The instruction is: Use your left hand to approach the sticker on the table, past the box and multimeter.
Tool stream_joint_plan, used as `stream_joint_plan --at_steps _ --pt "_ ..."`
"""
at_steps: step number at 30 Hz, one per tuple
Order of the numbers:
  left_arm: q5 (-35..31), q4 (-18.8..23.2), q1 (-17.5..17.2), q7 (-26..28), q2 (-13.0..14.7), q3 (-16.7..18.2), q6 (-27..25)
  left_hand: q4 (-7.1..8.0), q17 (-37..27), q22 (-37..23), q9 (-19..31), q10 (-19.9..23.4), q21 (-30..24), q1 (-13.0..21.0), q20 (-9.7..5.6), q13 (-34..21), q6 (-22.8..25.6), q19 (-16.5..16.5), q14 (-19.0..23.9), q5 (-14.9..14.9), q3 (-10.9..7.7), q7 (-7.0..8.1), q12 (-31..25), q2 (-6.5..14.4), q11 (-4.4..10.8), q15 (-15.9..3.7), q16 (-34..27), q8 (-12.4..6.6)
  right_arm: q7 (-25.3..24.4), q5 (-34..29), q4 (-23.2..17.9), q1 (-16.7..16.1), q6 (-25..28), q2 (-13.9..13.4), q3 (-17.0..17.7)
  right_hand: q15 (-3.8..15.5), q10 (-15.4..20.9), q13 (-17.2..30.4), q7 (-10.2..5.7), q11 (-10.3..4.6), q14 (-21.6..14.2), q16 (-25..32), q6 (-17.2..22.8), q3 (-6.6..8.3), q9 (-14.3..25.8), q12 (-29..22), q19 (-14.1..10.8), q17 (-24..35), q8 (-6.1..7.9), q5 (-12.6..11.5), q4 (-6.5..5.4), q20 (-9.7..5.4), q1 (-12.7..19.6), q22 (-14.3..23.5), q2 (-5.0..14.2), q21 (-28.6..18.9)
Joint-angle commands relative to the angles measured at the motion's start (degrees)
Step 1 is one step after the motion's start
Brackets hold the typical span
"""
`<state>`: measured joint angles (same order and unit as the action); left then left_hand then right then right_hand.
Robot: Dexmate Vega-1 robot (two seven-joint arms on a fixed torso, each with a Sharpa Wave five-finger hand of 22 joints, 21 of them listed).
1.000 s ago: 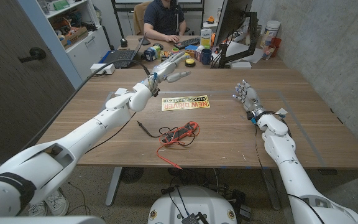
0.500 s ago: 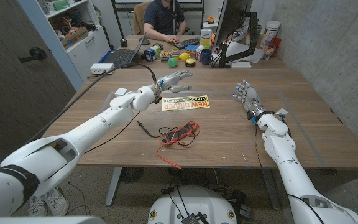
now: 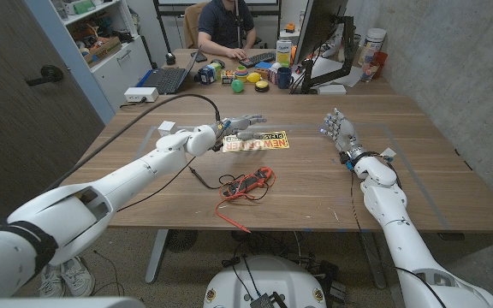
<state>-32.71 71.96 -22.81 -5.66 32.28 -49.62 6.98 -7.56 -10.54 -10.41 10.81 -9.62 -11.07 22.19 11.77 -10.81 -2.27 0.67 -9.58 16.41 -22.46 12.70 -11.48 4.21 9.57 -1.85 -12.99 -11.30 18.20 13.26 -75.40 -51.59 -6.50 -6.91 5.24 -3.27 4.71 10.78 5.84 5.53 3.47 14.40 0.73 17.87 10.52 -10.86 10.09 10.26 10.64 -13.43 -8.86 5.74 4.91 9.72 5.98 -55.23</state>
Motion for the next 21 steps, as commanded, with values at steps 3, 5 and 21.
stream_joint_plan --at_steps 3,5,21 --pt "-0.6 -1.8 1.4 -3.9 -0.8 -2.3 -1.4 -0.87 0.0 0.0 0.5 3.1 -0.6 2.5 0.12 -0.1 1.5 1.9 2.6 -0.7 -0.77 0.1 -0.9 1.1 -0.37 -2.15 -1.0 -1.06 0.0 0.0 0.7 0.6 0.0 0.0 0.0 -0.06 0.4 0.3 0.01 0.17 -0.1 0.0 0.3 -0.29 0.3 -0.4 0.9 0.1 0.54 -0.5 0.0 -0.26 -0.7 0.2 0.08 0.2" --pt "-0.5 -1.8 1.4 -4.0 -0.8 -2.3 -1.6 -0.84 0.0 0.0 0.5 3.7 -0.7 2.8 0.14 -0.1 2.1 2.1 3.0 -0.8 -0.87 0.09 -1.0 1.4 -0.59 -2.29 -1.1 -1.28 0.0 -0.1 0.8 0.6 0.0 0.0 -0.1 -0.1 0.4 0.3 0.03 0.16 -0.1 -0.1 0.4 -0.31 0.3 -0.4 0.9 0.1 0.55 -0.5 -0.01 -0.27 -0.7 0.2 0.1 0.2" --pt "-0.7 -1.7 1.4 -2.8 -0.3 -2.3 -1.5 -0.59 -0.1 0.0 0.7 2.4 -0.2 3.4 -0.25 -0.2 4.5 1.6 2.0 -1.6 -1.04 0.13 0.1 2.3 -0.46 -3.22 -0.4 -1.96 0.2 -0.4 1.6 1.3 0.2 0.0 -0.4 -0.11 0.4 0.3 0.01 0.25 -0.1 -0.2 0.4 -0.41 0.3 -0.3 0.8 0.2 0.49 -0.6 -0.06 -0.38 -0.9 0.2 0.13 0.6"
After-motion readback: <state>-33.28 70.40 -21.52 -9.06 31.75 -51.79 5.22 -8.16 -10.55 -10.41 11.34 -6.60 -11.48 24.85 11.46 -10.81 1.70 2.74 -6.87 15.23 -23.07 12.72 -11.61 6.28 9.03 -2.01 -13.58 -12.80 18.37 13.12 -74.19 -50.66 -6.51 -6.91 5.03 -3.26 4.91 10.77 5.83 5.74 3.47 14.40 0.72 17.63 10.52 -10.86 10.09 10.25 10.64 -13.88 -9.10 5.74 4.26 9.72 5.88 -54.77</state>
